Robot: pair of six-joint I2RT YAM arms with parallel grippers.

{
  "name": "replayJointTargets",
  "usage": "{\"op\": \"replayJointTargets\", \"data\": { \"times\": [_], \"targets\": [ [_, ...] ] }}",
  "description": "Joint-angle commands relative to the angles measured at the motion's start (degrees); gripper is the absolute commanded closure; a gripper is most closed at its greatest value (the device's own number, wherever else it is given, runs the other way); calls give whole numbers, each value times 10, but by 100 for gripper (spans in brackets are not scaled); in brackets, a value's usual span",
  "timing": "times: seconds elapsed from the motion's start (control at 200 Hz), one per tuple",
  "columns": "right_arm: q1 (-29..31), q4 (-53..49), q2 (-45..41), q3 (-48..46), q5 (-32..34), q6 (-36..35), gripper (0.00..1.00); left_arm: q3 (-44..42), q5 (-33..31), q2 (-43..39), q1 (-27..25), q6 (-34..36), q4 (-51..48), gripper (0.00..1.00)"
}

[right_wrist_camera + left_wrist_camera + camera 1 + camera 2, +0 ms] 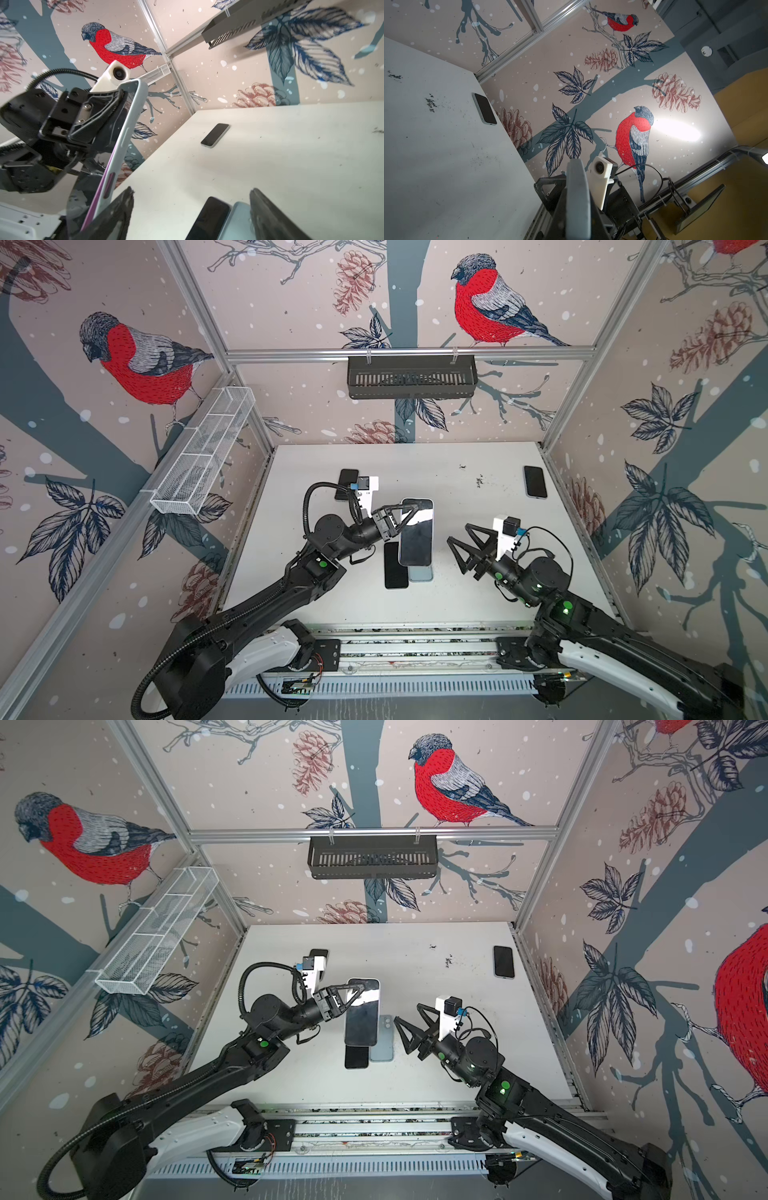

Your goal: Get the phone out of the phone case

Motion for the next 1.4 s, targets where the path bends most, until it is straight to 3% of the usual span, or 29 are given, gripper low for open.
{"op": "replayJointTargets", "data": {
  "times": [0.0, 0.1, 0.24, 0.395, 0.861, 1.391],
  "targets": [
    [2, 17, 1, -9, -89, 103, 13, -5, -39, 3, 1, -65, 99, 100],
    [4, 71, 11, -28, -153, 132, 14, -9, -45, 5, 0, -73, 110, 100],
    [12, 125, 35, -43, -195, 145, 17, -13, -46, 6, 0, -74, 113, 100],
    [28, 177, 53, -55, -205, 156, 17, -18, -47, 8, 1, -74, 122, 100],
    [34, 205, 96, -51, -191, 159, 17, -24, -41, 20, -3, -81, 156, 100],
    [-3, 214, 123, -51, -194, 183, 20, -28, -38, 34, -19, -78, 175, 100]
  ]
}}
